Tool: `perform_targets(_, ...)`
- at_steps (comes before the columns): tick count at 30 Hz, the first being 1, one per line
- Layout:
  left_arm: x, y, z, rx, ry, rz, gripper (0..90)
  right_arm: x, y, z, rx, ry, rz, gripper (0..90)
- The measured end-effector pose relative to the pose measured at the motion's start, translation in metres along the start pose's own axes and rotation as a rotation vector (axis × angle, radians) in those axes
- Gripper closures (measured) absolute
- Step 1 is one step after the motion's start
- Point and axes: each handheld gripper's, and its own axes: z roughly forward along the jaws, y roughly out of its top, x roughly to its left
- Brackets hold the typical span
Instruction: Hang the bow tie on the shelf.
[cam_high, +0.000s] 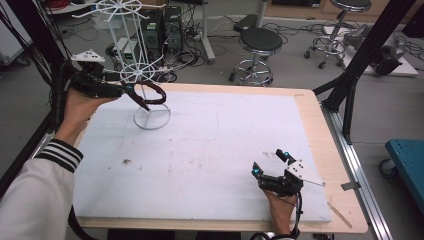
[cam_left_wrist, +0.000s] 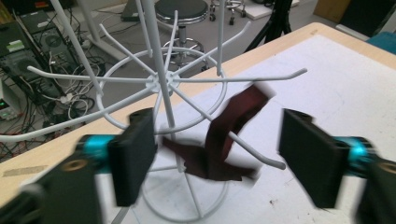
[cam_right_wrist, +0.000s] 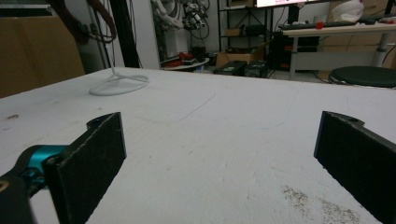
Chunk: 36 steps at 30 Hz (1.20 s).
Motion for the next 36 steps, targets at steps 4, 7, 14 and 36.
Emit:
perform_targets(4,-0.001,0.0,0.0,0.002,0.008,0.003,6.6,0.0,0.0,0.0,0.002,0.001,0.002,1.5)
perform_targets(7,0.0,0.001,-0.003,-0.025,0.007,0.003,1.7,0.0,0.0,0.0,0.003,-0.002,0.005,1.5)
perform_targets(14,0.002,0.0,-0.011,-0.05,0.013,0.008,1.7,0.0,0.0,0.0,0.002,-0.003,0.008,1.5)
perform_targets(36,-0.034,-0.087,-0.063,-0.333,-0.138,0.115,1.7,0.001,0.0,0.0,0.006,-0.01,0.001,1.5)
